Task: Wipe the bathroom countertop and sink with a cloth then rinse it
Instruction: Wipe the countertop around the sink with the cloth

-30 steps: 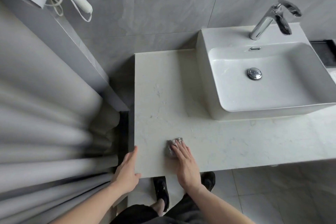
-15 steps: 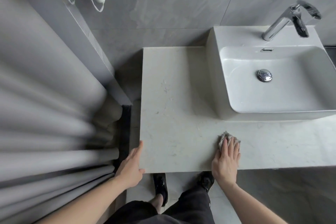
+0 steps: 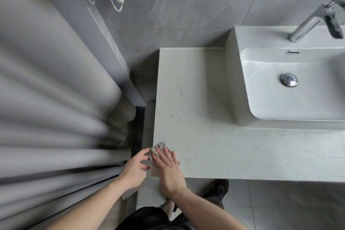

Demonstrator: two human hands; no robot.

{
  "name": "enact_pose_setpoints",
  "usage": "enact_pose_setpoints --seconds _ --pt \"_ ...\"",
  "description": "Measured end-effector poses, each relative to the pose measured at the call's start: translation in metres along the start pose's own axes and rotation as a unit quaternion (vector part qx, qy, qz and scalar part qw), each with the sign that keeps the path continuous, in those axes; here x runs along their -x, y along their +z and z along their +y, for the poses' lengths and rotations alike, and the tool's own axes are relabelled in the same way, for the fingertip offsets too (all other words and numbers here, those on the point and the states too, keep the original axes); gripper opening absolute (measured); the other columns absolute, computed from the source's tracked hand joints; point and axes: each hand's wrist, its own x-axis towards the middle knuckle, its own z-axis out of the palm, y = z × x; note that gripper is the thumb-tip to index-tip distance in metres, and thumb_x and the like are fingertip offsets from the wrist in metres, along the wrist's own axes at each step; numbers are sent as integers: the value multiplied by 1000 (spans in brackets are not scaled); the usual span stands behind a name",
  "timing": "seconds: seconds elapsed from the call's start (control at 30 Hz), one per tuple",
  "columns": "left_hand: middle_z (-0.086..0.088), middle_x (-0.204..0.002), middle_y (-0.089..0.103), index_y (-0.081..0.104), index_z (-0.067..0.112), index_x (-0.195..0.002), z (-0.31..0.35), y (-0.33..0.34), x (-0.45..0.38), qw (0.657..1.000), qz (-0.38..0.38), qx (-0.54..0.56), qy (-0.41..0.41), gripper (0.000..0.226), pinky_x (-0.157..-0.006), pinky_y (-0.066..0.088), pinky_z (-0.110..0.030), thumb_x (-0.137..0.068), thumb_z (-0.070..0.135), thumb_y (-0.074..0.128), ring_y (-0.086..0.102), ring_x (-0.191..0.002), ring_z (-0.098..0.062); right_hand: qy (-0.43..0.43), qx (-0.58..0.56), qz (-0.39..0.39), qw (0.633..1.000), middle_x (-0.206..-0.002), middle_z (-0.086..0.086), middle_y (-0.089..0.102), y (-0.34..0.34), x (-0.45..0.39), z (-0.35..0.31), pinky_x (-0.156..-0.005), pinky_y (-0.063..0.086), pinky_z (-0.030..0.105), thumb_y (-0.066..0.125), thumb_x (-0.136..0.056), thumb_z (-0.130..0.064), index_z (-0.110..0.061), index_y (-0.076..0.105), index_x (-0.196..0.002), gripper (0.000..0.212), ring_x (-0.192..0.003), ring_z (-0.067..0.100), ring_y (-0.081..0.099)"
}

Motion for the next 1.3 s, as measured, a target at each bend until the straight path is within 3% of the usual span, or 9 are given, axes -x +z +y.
enact_pose_setpoints --seconds 0.27,0.33,0.5,0.6,0.77,0.93,1.07,1.2,1.3 --pt "5 -150 47 26 33 -156 28 7 -4 1000 -13 -12 -17 76 -75 49 -20 -90 20 62 68 -86 -4 152 -94 230 957 -164 -8 37 -94 48 98 -127 24 40 34 -90 9 -20 48 -153 71 -156 11 23" --pt "3 -149 49 21 30 -158 34 8 -6 999 -22 -34 -11 80 -76 53 -24 -90 22 62 70 -81 -9 218 -52 257 940 -165 -6 36 -121 68 140 -127 24 46 33 -89 10 -18 46 -154 72 -157 16 22" --pt "-1 -152 47 10 28 -160 29 13 -11 996 -20 -90 -15 89 -107 47 -38 -90 20 63 53 -131 -22 396 24 204 895 -173 2 11 -151 95 208 -127 10 56 35 -104 -8 -17 26 -162 60 -160 26 1" --pt "-2 -151 48 12 27 -160 22 17 -12 994 -9 -109 -22 86 -113 41 -40 -92 21 63 45 -139 -22 430 33 186 883 -173 1 -2 -136 85 192 -128 0 53 36 -104 -21 -21 10 -165 66 -159 24 -9" --pt "-2 -148 52 21 27 -159 21 18 -13 995 1 -97 -27 83 -107 43 -33 -91 19 67 55 -129 -22 309 39 174 934 -173 -1 -8 -83 45 118 -128 -9 49 40 -103 -26 -26 5 -165 71 -157 22 -20" --pt "-1 -142 57 24 36 -157 17 13 -12 995 -6 -80 -52 93 -105 47 -33 -82 20 75 59 -122 -20 161 22 99 982 -172 -5 -12 -34 13 36 -129 -5 50 40 -88 -1 -29 1 -164 90 -155 17 -27" --pt "8 -131 64 30 38 -155 11 11 -13 995 -8 -84 -49 93 -97 49 -26 -75 18 73 60 -117 -16 45 14 27 999 -171 -11 -7 -12 -1 6 -129 -7 43 40 -94 -3 -30 10 -164 81 -155 12 -24" --pt "8 -141 57 20 39 -156 8 7 -15 995 -32 -84 -33 102 -96 54 -33 -70 27 73 68 -103 -15 18 -15 4 1000 -170 -12 14 -24 1 26 -130 5 37 37 -86 4 -28 28 -161 82 -158 5 -5" --pt "2 -157 39 5 36 -159 19 5 -17 997 -32 -65 -24 107 -90 53 -29 -76 29 72 69 -97 -10 72 -46 97 992 -168 -10 26 -58 13 59 -130 14 36 34 -83 10 -25 38 -158 83 -158 6 8"
